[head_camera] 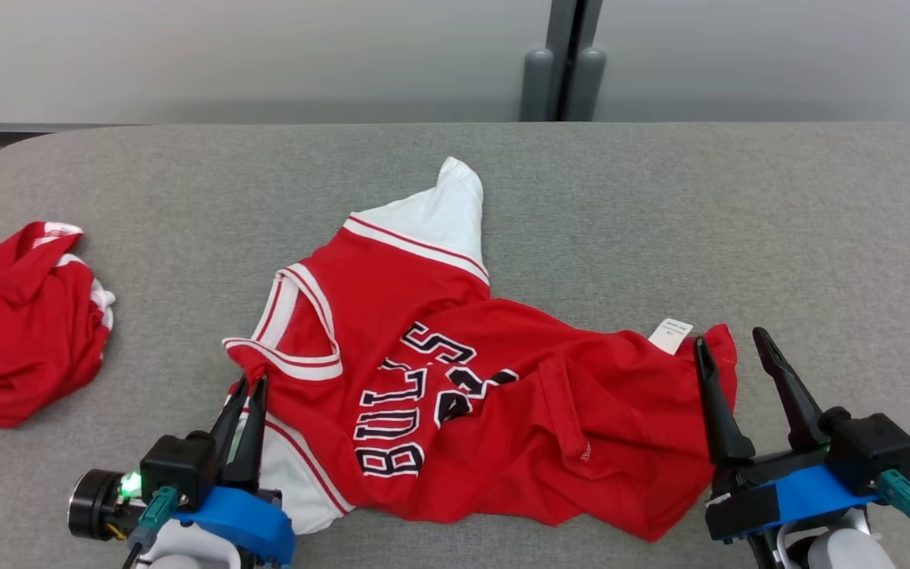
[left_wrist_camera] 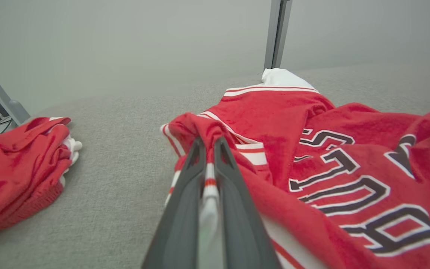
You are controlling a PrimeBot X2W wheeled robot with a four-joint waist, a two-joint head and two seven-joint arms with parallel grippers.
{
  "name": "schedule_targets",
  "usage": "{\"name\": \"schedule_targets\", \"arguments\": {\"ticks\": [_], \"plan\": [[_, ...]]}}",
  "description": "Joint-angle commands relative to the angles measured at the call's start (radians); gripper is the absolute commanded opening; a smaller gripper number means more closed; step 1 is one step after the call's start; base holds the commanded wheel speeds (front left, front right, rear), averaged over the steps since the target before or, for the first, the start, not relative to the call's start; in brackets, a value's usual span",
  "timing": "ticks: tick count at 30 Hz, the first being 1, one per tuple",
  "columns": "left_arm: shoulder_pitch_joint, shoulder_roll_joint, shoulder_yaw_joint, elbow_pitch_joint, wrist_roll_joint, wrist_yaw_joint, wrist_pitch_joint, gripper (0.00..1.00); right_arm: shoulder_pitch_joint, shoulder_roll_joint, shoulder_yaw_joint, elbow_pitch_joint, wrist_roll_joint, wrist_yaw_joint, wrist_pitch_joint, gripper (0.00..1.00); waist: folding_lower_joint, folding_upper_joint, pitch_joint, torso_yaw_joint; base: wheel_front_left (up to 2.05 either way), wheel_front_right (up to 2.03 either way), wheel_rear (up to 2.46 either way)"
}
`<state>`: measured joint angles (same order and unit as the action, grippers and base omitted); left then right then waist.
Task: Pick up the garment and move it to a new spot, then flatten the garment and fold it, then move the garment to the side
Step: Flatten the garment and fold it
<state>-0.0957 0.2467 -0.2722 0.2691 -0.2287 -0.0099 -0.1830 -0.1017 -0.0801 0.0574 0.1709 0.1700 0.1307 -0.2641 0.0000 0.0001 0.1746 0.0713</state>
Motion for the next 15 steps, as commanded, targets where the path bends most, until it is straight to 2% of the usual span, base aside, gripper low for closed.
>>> {"name": "schedule_targets", "arguments": {"ticks": [1,15], "plan": [[-0.032,-0.007,-0.009,0.018,0.001,-0.008,-0.010,0.00,-0.015,-0.009,0.000,0.003,0.004,0.000,-0.001,1.00,0.0000,-0.0001,0.003,-0.021,0.00,0.00,0.00],[-0.270,-0.044,-0.055,0.284,0.019,-0.062,-0.067,0.00,-0.040,-0.010,-0.010,0.015,0.001,0.000,-0.001,1.00,0.0000,-0.0001,0.052,-0.156,0.00,0.00,0.00]]}}
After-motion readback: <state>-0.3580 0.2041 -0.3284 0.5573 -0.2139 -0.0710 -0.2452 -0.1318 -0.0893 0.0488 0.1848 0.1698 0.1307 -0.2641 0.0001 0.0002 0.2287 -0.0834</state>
